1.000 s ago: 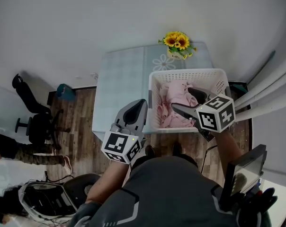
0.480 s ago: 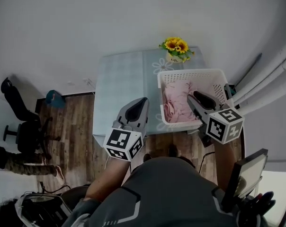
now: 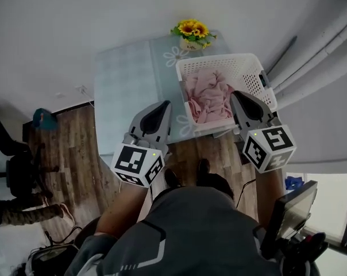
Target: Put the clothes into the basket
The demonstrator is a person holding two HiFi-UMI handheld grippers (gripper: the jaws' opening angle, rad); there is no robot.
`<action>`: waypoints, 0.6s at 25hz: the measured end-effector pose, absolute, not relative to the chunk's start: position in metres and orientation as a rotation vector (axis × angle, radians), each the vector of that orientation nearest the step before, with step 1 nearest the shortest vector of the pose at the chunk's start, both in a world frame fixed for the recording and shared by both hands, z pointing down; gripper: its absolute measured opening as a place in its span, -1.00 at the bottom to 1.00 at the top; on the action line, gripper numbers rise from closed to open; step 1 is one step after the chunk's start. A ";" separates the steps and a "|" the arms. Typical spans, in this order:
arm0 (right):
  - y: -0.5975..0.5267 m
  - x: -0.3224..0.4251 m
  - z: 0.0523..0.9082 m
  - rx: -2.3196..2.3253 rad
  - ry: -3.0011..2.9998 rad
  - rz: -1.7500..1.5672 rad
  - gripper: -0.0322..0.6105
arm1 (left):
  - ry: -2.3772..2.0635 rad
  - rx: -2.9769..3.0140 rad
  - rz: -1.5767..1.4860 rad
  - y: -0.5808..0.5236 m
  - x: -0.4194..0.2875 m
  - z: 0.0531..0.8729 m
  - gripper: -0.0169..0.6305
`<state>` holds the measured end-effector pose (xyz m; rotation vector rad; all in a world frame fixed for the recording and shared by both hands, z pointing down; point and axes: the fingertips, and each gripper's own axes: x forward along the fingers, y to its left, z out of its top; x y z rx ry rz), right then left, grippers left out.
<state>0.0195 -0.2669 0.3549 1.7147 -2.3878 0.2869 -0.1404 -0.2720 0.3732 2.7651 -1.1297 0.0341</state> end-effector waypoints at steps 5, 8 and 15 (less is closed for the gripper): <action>-0.255 0.025 0.345 1.742 -2.449 0.297 -0.85 | -1.135 2.776 0.005 -0.261 -0.137 0.363 -0.92; -0.246 0.028 0.333 1.736 -2.473 0.260 -0.86 | -1.165 2.777 -0.007 -0.258 -0.129 0.354 -0.92; -0.229 0.036 0.316 1.711 -2.536 0.233 -0.86 | -1.193 2.752 -0.060 -0.249 -0.109 0.345 -0.92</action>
